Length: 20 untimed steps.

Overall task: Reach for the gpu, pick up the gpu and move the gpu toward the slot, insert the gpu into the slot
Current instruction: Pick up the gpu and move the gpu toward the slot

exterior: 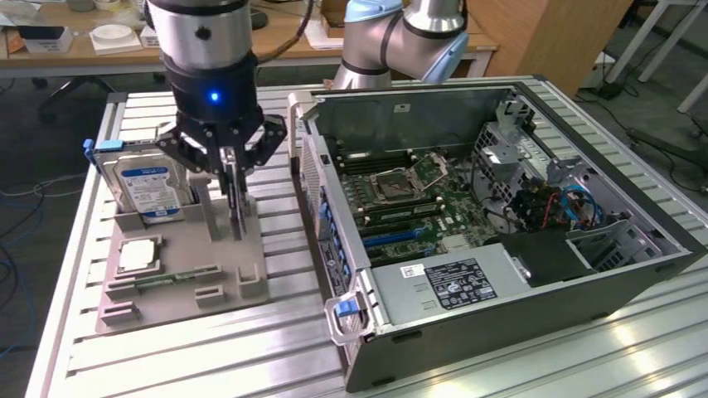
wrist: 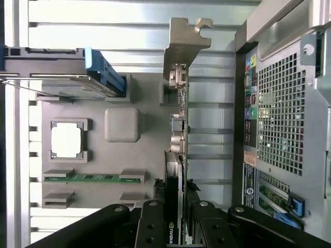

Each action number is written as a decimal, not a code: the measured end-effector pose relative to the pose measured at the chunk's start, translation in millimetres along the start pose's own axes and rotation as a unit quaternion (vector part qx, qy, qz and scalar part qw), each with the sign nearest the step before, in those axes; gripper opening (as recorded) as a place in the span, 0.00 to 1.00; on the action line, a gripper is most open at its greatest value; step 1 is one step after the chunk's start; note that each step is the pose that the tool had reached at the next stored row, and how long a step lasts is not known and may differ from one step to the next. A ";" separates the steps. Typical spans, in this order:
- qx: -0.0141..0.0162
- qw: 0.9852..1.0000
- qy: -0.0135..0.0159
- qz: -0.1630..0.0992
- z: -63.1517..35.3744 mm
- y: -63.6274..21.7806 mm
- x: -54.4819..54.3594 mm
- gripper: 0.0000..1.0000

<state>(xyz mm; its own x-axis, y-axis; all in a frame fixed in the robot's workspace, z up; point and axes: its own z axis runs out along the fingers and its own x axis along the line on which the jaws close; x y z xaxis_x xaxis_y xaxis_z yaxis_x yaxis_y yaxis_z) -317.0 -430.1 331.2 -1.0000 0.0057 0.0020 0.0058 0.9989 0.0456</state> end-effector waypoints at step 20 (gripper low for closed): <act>0.001 1.000 0.000 0.000 -90.5 4.2 0.1 0.26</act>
<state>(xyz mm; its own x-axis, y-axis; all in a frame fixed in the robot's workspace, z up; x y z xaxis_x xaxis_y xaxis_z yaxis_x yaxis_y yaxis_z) -317.0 -430.1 421.8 -1.0000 0.0060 0.0021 0.0061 0.9990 0.0445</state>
